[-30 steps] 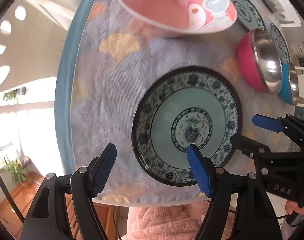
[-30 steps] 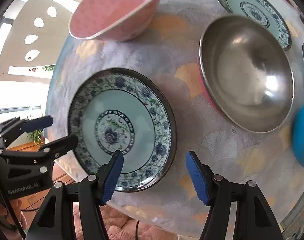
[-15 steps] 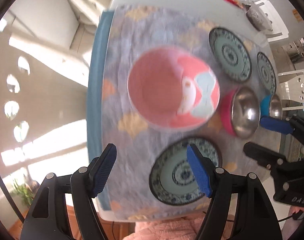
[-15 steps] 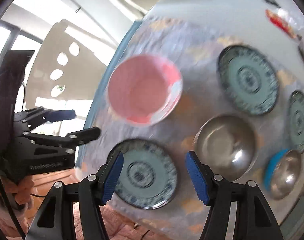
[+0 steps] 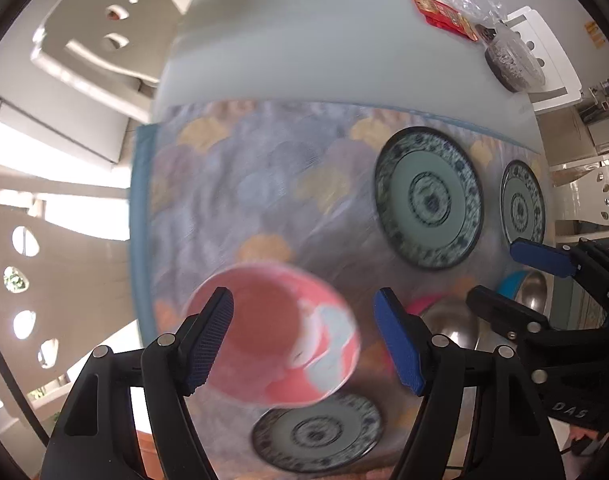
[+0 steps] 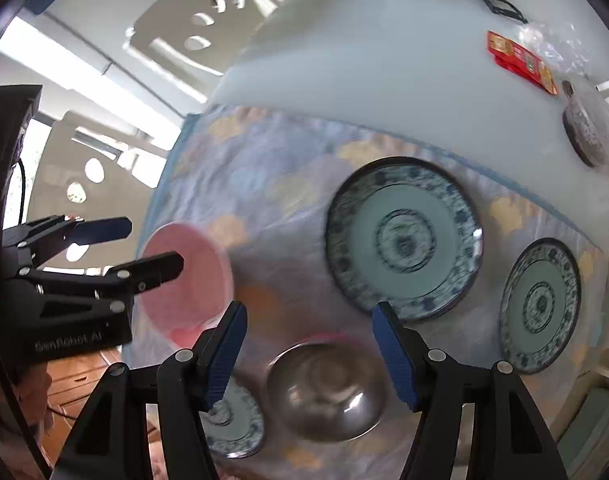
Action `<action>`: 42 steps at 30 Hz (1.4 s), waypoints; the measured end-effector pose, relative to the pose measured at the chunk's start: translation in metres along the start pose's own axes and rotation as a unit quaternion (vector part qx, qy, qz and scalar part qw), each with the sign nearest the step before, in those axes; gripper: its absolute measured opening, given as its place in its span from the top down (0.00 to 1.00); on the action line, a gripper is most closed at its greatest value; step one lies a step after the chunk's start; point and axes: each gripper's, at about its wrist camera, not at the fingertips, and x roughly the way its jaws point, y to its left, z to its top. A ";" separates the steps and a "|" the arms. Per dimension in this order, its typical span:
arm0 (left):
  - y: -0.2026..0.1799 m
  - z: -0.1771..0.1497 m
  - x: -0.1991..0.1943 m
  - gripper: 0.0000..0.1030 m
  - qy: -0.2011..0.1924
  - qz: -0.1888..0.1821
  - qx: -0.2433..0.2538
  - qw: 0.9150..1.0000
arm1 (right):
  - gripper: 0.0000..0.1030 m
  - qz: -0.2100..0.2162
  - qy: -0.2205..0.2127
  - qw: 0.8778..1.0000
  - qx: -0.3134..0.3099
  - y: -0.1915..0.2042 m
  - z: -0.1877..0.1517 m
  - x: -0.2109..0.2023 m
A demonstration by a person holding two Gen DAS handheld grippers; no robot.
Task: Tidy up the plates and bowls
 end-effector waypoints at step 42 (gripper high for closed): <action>-0.069 0.061 0.148 0.31 0.103 0.016 -0.008 0.994 | 0.39 0.051 -0.006 0.990 0.132 -0.167 0.020 0.080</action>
